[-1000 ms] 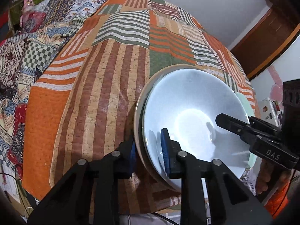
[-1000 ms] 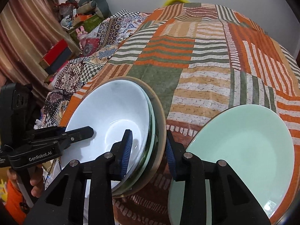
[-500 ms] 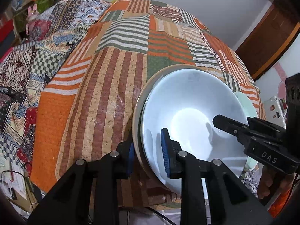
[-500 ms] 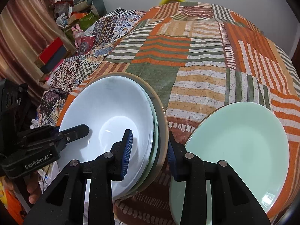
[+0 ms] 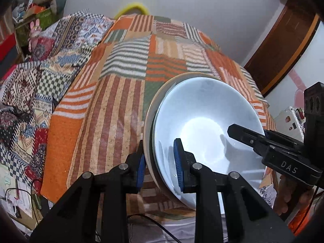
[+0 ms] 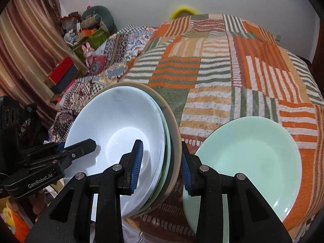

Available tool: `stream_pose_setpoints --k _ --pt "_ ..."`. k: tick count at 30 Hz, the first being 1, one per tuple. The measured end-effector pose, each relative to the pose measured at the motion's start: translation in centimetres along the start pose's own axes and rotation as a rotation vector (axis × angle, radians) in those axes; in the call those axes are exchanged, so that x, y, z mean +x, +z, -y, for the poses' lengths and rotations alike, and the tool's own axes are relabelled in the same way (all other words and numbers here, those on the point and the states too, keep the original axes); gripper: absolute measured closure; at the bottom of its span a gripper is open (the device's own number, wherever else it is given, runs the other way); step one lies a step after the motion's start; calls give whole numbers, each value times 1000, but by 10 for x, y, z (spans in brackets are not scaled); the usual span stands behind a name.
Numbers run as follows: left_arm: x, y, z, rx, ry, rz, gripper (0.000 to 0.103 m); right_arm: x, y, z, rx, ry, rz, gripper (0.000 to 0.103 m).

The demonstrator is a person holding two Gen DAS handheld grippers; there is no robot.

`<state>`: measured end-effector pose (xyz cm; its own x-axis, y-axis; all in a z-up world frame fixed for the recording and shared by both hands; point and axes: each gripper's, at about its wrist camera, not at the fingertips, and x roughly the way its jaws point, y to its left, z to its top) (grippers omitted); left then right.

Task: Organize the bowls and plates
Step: 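Carry the stack with both tools onto the mint green plate on the bed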

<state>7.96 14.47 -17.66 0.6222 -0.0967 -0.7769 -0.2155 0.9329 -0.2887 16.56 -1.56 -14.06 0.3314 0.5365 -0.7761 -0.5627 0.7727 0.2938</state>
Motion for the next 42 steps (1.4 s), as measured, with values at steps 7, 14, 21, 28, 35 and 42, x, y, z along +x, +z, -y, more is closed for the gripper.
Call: stream_pose_setpoints --k 7,14,21,28,35,42 --pt "-20 5 28 45 -15 38 79 -33 1 8 16 1 67 70" --pt "-30 7 64 108 -35 51 79 -64 -2 25 40 -14 128 70" --pt "-28 9 98 159 -66 49 79 -90 -12 52 85 -39 170 70" --pt "-15 8 130 207 -96 24 79 -106 -25 77 131 -73 183 70" --pt "10 4 151 234 -125 -28 79 -109 -36 100 171 -106 164 70" --pt "34 0 162 249 -125 -81 79 -101 -43 118 209 -122 127 70"
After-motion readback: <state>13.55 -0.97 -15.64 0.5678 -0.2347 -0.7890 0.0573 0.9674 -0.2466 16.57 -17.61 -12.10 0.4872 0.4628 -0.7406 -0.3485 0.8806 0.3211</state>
